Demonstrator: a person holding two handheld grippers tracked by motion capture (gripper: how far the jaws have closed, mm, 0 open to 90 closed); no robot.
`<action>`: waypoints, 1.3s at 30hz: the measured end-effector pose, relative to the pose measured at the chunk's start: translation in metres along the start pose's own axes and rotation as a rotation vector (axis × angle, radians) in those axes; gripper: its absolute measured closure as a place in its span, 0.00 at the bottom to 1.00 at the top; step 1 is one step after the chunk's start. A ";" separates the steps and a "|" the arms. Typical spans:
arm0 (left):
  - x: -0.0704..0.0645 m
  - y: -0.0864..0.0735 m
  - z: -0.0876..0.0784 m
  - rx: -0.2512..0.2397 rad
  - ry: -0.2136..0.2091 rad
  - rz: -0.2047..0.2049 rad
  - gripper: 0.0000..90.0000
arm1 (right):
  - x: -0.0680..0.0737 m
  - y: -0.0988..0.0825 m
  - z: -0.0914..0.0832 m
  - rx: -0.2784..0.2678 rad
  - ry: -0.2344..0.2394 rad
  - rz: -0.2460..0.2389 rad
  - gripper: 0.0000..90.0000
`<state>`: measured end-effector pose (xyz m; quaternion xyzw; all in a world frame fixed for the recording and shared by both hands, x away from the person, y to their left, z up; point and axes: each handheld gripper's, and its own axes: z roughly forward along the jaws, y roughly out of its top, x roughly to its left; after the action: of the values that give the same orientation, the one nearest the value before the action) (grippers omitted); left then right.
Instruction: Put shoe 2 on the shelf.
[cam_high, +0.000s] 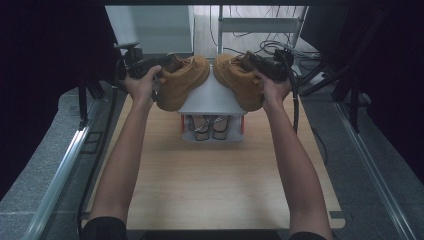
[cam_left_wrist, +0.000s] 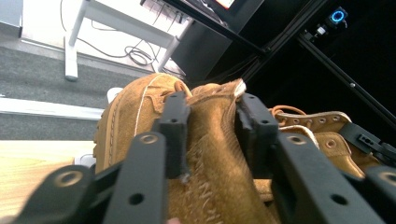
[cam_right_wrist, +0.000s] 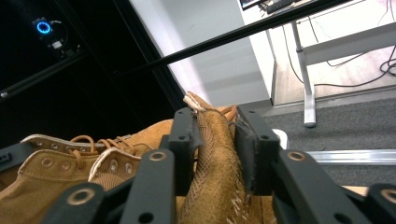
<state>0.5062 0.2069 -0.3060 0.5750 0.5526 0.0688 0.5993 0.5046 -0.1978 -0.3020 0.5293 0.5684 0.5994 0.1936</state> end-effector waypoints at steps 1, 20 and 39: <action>0.000 0.001 -0.001 0.003 -0.005 0.003 0.67 | -0.001 0.000 -0.001 0.006 -0.008 -0.014 0.70; -0.010 0.006 -0.030 -0.036 0.024 0.151 0.43 | -0.010 0.010 -0.026 0.009 0.030 -0.123 0.50; 0.028 -0.025 -0.077 0.032 0.159 0.240 0.95 | -0.058 -0.011 -0.070 0.127 0.010 -0.202 0.96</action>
<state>0.4455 0.2660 -0.3205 0.6391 0.5268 0.1765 0.5318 0.4622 -0.2761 -0.3212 0.4778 0.6566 0.5422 0.2160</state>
